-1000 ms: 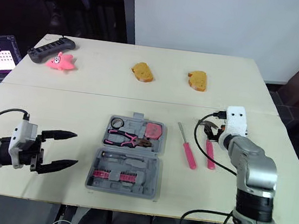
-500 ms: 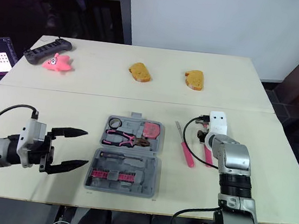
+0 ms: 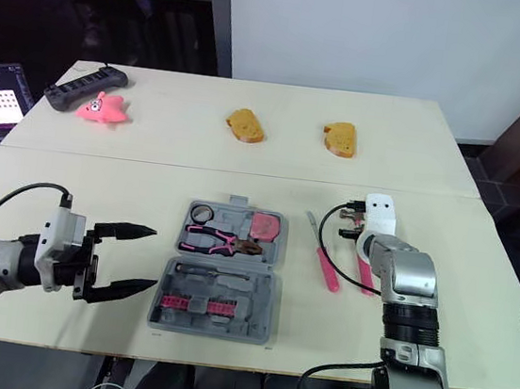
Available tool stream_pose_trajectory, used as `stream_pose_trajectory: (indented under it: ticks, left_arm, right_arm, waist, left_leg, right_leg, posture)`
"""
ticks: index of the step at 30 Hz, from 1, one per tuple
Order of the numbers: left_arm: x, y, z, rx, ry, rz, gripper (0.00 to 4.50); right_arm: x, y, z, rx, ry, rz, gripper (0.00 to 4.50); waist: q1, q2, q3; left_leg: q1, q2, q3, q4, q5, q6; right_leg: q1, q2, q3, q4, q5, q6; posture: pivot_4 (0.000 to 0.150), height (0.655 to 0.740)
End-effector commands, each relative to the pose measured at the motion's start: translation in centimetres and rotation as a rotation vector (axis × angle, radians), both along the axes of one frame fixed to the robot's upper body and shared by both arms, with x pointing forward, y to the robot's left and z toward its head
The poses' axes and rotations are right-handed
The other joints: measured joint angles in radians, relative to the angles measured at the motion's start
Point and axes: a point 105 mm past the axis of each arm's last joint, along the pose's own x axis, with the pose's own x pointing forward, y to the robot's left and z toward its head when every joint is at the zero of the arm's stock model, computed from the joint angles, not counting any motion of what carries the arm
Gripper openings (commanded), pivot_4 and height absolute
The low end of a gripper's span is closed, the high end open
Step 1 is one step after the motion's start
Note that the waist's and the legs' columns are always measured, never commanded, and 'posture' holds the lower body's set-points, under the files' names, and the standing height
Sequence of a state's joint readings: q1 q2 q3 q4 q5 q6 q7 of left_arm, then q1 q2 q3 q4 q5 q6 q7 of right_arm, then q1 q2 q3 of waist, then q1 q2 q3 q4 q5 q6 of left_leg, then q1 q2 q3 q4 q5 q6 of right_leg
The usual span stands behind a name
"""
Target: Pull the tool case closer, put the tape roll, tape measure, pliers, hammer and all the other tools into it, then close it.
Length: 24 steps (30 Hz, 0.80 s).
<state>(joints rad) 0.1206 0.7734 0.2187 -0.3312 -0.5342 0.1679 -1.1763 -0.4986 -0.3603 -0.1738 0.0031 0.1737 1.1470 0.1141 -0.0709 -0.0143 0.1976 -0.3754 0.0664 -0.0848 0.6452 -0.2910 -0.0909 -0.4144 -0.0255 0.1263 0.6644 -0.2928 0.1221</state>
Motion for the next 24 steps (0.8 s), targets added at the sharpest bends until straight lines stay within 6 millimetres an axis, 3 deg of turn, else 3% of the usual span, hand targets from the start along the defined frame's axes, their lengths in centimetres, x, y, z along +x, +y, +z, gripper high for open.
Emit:
stream_pose_trajectory:
  ticks: [1, 4, 7, 10, 15, 24]
  left_arm:
    - [0.2, 0.1, 0.7, 0.001, -0.029, -0.005, 4.50]
    - [0.3, 0.2, 0.6, 0.004, -0.020, -0.011, 4.50]
    - [0.5, 0.4, 0.5, 0.005, -0.015, -0.013, 4.50]
    - [0.7, 0.4, 0.4, 0.006, -0.009, -0.023, 4.50]
    - [0.9, 0.3, 0.5, 0.005, -0.005, -0.040, 4.50]
    - [0.6, 0.3, 0.6, 0.016, 0.006, -0.073, 4.50]
  right_arm:
    - [-1.1, 1.7, 6.0, 0.050, -0.148, 0.083, 0.02]
    - [-3.6, 3.2, 7.8, 0.087, -0.147, 0.146, 0.02]
    - [-5.9, 5.1, 7.5, 0.105, -0.162, 0.225, 0.02]
    - [-8.1, 7.1, 6.2, 0.123, -0.168, 0.258, 0.02]
    - [-11.0, 8.7, 3.6, 0.110, -0.105, 0.262, 0.02]
    - [-13.6, 10.4, -0.6, 0.116, 0.072, 0.281, 0.02]
  waist:
    - [-0.001, 0.003, 0.002]
    - [-0.001, 0.003, 0.002]
    - [0.002, 0.002, 0.001]
    - [0.003, 0.002, 0.001]
    - [0.000, 0.002, 0.001]
    - [0.000, 0.002, 0.001]
  left_leg:
    - [0.000, 0.000, 0.000, 0.000, 0.000, 0.000]
    - [0.000, 0.000, 0.000, -0.002, 0.000, 0.000]
    - [-0.001, 0.000, -0.001, -0.002, 0.000, 0.000]
    - [-0.001, 0.000, -0.001, -0.002, 0.000, 0.000]
    - [-0.002, 0.000, 0.000, -0.002, 0.000, 0.000]
    - [-0.002, 0.000, 0.000, -0.002, 0.000, 0.000]
  right_leg:
    - [-0.001, 0.000, 0.000, 0.000, 0.000, 0.000]
    - [-0.002, 0.000, 0.000, 0.001, 0.000, 0.000]
    - [-0.002, 0.000, 0.000, 0.000, 0.000, 0.000]
    - [-0.002, 0.000, 0.000, 0.000, -0.001, 0.000]
    - [-0.004, 0.000, 0.000, -0.001, -0.001, 0.000]
    - [-0.005, 0.000, 0.000, -0.001, -0.002, -0.002]
  posture:
    - [0.150, 0.7400]
    - [0.150, 0.7400]
    - [0.150, 0.7400]
    - [0.150, 0.7400]
    - [0.150, 0.7400]
    - [0.150, 0.7400]
